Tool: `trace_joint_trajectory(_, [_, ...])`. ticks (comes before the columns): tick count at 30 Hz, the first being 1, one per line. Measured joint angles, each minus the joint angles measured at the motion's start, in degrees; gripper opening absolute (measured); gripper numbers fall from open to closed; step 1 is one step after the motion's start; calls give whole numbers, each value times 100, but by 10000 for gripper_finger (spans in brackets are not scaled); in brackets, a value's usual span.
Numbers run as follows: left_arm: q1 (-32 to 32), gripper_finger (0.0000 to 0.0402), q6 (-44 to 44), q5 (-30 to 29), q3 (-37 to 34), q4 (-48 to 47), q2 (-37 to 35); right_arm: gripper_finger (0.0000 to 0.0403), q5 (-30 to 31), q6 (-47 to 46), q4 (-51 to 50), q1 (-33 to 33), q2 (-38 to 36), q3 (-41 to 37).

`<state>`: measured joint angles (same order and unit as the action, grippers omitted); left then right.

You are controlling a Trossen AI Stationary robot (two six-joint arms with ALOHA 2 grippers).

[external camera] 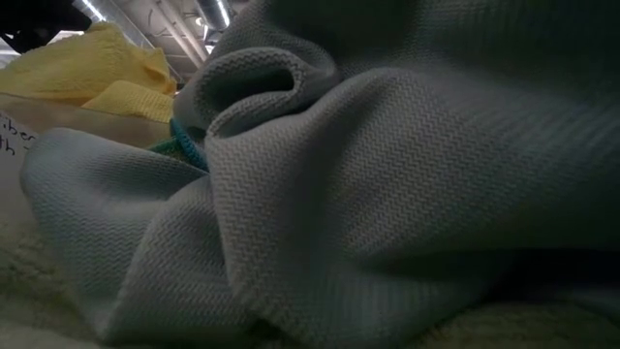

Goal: Sort microfiber towel by color & place in baskets
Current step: Put the blue towel into the black bin

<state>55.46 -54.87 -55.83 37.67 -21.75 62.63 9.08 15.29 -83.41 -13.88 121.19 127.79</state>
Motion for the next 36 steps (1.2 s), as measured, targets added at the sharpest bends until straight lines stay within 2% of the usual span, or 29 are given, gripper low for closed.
trace_joint_trajectory(11, [0, 112, 0, 0, 0, -3, 0, 216, 223, 590, 810, -166, 2, -1121])
trace_joint_trajectory(24, [0, 112, 0, 0, 0, -2, 0, 208, 290, 624, 1242, -209, 4, -1621])
trace_joint_trajectory(28, [0, 112, 0, 0, 0, -3, 0, 162, 217, 613, 1263, -283, 4, -1618])
trace_joint_trajectory(34, [0, 112, 0, -2, 0, -2, 0, 26, 129, 453, 1262, -383, 4, -1618])
trace_joint_trajectory(36, [0, 112, 0, -3, 0, -3, 0, 12, 128, 452, 1257, -386, -22, -1618])
